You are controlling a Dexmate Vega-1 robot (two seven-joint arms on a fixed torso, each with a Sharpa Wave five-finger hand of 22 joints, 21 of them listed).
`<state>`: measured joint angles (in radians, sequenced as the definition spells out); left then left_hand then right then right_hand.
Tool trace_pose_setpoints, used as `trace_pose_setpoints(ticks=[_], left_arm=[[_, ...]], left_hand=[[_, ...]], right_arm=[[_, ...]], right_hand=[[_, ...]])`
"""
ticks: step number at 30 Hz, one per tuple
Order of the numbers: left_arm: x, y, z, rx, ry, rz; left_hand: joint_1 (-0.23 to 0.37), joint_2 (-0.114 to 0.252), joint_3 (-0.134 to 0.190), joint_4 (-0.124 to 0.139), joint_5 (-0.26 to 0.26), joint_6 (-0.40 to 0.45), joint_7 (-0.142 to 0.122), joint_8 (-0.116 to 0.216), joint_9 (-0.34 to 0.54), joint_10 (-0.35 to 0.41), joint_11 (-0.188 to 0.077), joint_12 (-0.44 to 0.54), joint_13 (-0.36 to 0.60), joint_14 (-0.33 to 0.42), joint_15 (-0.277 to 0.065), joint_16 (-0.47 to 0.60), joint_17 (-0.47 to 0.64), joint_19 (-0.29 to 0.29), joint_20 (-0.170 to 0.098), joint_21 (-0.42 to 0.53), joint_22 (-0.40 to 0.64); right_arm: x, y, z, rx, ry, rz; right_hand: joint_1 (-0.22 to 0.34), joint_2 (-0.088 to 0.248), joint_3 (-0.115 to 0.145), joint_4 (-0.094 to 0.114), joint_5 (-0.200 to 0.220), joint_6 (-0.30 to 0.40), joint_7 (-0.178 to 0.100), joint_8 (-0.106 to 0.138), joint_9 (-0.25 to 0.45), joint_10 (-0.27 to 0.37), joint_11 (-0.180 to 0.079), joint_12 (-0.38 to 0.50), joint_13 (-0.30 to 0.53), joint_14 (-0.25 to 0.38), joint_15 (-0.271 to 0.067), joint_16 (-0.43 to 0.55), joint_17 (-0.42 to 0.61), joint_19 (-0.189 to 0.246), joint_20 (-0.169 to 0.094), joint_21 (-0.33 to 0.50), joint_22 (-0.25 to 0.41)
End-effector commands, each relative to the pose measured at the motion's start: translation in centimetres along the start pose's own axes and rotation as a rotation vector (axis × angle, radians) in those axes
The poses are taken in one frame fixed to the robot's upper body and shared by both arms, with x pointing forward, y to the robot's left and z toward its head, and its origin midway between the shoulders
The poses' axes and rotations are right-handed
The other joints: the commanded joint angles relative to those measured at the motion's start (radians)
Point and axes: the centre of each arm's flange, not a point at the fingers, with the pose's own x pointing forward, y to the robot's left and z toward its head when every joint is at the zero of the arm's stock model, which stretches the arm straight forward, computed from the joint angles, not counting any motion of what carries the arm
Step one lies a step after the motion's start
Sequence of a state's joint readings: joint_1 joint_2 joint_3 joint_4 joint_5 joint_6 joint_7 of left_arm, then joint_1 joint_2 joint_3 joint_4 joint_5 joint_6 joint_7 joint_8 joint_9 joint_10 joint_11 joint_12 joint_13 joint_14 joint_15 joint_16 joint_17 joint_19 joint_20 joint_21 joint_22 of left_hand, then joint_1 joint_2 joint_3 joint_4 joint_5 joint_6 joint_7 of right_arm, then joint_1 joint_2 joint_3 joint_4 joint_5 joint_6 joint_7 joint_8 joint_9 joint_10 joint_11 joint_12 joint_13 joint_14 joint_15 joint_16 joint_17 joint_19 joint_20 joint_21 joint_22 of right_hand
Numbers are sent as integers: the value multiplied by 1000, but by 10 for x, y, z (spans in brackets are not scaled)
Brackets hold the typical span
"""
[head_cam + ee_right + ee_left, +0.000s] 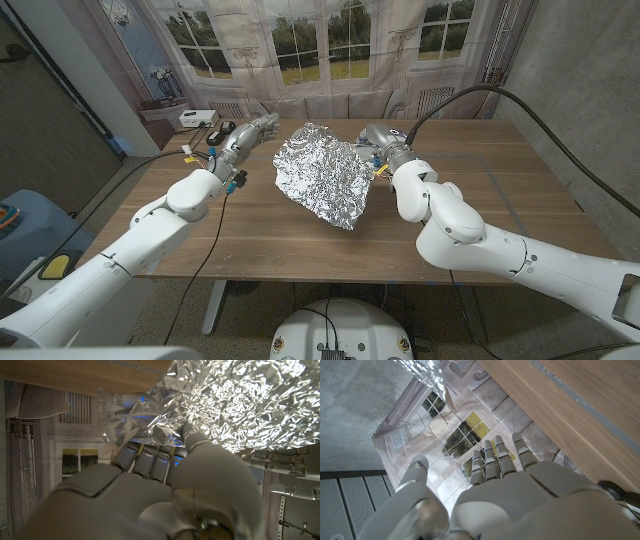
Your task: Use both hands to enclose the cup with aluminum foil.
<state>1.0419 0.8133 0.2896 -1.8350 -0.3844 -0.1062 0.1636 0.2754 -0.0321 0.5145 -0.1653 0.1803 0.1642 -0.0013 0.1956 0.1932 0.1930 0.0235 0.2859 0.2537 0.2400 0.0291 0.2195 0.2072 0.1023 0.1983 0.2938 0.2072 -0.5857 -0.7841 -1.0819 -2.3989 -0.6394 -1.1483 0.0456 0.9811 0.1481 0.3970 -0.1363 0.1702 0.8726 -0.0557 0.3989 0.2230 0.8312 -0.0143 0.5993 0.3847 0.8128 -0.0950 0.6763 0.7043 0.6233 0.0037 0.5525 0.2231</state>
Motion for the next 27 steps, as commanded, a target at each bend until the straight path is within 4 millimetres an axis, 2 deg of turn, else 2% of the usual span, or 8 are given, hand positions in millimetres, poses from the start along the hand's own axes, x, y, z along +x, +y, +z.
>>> trace_pose_setpoints(ticks=[1,3,4,6,9,10,20,27], left_arm=[[-1,-5,22,152,-225,106],[1,-6,29,195,-268,82],[2,-6,32,212,-277,57],[7,-6,38,238,-291,10],[13,-9,48,290,-293,-73],[15,-10,51,304,-293,-100],[29,-17,55,294,-280,-196],[33,-19,53,277,-270,-211]], left_hand=[[76,32,29,-8,-2,-26,-32,2,4,-40,-60,-20,6,-30,-32,-8,2,-16,-3,-6,4],[127,43,41,-13,-2,-3,-74,16,4,-31,-97,-20,5,-32,-64,-9,-3,-7,-15,-4,3],[147,45,43,-14,-2,17,-99,24,4,-23,-101,-18,4,-31,-71,-8,-5,-5,-31,-4,3],[183,51,49,-15,-3,44,-121,33,4,-8,-120,-16,1,-39,-84,-12,-9,1,-40,-3,2],[281,106,81,-18,0,118,-146,54,4,28,-123,-12,-10,-43,-95,-13,-15,5,-52,-4,0],[295,106,82,-20,0,135,-154,59,4,37,-129,-11,-12,-41,-104,-13,-17,7,-59,-4,0],[361,99,76,-16,5,138,-116,46,2,42,-123,-20,-22,-29,-114,-13,-22,14,-81,-3,-2],[357,85,59,-8,2,125,-106,35,2,34,-118,-27,-25,-34,-108,-15,-21,9,-77,-6,-1]], right_arm=[[13,7,4,-65,12,42],[14,7,3,-65,16,46],[15,7,3,-68,19,47],[16,7,2,-69,20,49],[18,6,1,-72,24,51],[18,6,0,-73,27,59],[17,4,-9,-86,57,70],[12,2,-15,-120,82,94]], right_hand=[[22,13,7,0,7,101,19,22,3,8,-2,-1,2,9,-94,-3,6,4,2,6,-1],[21,13,7,1,7,100,18,22,3,8,-2,-1,2,9,-94,-4,6,3,2,7,-1],[21,13,8,0,7,99,18,21,3,8,-2,-1,2,9,-93,-5,7,2,2,7,-1],[21,13,8,0,6,100,18,21,3,7,-2,-1,3,7,-93,-5,8,1,3,8,-2],[20,13,7,1,6,97,15,19,3,5,-2,-2,3,4,-93,-6,11,-1,3,9,-2],[20,13,7,1,6,97,15,19,3,-1,-4,-4,3,3,-91,-7,12,-3,5,9,-2],[24,14,21,-4,8,49,5,-4,2,-58,-10,-31,1,-29,-85,-42,7,-23,12,16,-6],[42,9,43,-19,9,-25,-32,-44,-4,-135,-23,-72,-12,-72,-78,-88,-9,-56,18,15,-12]])
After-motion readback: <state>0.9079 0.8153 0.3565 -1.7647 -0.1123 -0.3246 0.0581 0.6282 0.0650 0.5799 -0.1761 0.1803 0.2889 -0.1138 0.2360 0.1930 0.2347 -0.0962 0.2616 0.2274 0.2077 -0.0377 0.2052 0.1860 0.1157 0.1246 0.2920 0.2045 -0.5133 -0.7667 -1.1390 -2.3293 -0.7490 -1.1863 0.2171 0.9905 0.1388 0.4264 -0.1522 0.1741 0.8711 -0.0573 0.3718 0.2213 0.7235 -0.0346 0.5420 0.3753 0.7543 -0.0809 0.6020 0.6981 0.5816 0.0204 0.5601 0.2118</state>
